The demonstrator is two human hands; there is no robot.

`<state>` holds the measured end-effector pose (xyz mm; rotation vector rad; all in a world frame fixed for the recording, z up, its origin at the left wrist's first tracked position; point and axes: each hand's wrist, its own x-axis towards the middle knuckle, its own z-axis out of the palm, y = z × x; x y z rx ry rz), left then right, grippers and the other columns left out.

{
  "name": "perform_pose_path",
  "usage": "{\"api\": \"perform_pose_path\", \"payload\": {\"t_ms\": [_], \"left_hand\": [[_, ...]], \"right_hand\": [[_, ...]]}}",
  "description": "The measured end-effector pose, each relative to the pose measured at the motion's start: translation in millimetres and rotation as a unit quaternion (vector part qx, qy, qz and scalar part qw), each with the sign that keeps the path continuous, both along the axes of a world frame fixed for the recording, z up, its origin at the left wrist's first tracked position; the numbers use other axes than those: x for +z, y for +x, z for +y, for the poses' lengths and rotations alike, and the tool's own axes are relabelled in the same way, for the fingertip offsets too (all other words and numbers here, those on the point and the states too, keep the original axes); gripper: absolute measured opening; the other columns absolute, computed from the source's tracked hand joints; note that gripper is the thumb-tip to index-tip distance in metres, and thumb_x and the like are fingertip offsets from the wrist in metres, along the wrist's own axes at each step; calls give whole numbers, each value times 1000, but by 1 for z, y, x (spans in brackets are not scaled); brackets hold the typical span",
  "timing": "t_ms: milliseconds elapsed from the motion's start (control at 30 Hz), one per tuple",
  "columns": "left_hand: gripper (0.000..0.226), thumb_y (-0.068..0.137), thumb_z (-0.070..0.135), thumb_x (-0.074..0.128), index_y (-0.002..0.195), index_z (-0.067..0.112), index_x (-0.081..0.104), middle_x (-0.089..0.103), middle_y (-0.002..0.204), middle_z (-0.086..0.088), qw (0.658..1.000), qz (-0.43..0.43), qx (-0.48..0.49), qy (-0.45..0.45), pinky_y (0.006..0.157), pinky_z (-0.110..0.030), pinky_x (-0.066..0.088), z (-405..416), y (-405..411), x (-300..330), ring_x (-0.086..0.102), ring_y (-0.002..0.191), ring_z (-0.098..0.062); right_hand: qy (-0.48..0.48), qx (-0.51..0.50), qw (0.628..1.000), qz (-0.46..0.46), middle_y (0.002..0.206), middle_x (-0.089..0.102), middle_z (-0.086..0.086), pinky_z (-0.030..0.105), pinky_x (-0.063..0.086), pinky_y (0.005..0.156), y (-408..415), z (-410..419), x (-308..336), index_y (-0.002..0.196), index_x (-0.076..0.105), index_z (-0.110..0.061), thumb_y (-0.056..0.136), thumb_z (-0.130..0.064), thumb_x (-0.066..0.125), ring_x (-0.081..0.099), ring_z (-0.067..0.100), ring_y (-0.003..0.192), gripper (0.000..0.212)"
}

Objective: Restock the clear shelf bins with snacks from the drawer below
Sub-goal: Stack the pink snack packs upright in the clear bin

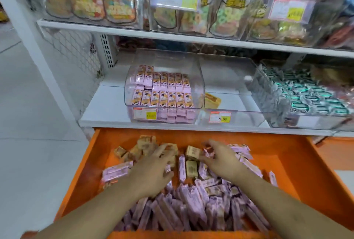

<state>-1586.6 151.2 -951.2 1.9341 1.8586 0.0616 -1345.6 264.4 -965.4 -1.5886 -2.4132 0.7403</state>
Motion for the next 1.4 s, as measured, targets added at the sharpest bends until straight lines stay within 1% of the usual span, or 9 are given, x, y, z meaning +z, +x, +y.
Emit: {"api": "perform_pose_path", "payload": {"t_ms": [167,367,500,767,933,1033,1167,1300,1400], "left_hand": [[74,103,45,50,165,32,12,7,173,-6,997,3,25,-80,117,-39,36,21,6,-64,28,154,-32],[82,99,47,54,160,49,-1,16,169,-22,988,7,52,-146,110,-46,44,53,9,-134,40,146,-41],[78,100,57,49,155,58,-5,11,170,-18,984,11,35,-172,117,-54,37,70,6,-170,30,151,-43],[63,98,34,67,156,30,41,25,158,-6,985,-29,114,-123,102,-36,51,75,14,-195,61,120,-26],[29,93,16,75,117,27,64,42,134,2,975,-124,173,-62,89,-22,46,68,11,-188,57,95,-13],[28,87,16,81,100,33,63,47,124,8,961,-186,202,-22,84,-15,40,67,9,-169,58,102,-12],[46,77,25,91,104,44,59,53,127,19,955,-234,181,-31,94,-26,42,70,8,-128,52,117,-8],[66,70,21,96,119,41,56,54,116,30,950,-264,162,-36,94,-17,41,71,9,-76,54,120,-3],[76,63,28,100,127,27,59,61,114,18,947,-270,172,-24,88,-12,46,69,12,-35,61,112,-8]], "right_hand": [[-63,-43,997,-26,136,62,5,35,50,101,19,23,-66,144,52,-26,84,-32,78,59,26,125,66],[-47,-65,996,-45,136,60,10,33,44,99,18,58,-121,148,52,-24,83,-23,77,54,33,127,70],[-73,-61,993,-75,113,66,3,40,49,97,17,73,-143,149,42,-43,81,-42,80,58,32,112,78],[-72,-90,993,-2,98,70,-12,39,61,78,16,73,-164,138,47,-44,72,-24,86,67,13,90,79],[-66,-118,988,70,117,54,-5,37,60,76,15,65,-152,139,50,-45,78,-11,84,63,13,86,78],[-87,-120,985,93,124,51,-2,40,63,76,14,58,-139,142,48,-46,77,-6,84,65,15,89,84],[-126,-76,987,62,130,50,-2,46,58,98,6,45,-106,150,38,-34,73,-6,87,62,23,115,95],[-160,-41,982,94,106,71,2,45,65,75,-5,30,-60,135,50,-33,74,-10,88,73,17,88,75],[-160,-13,977,139,90,74,-2,28,61,61,-8,17,-14,117,62,-33,77,-6,86,69,6,68,53]]}}
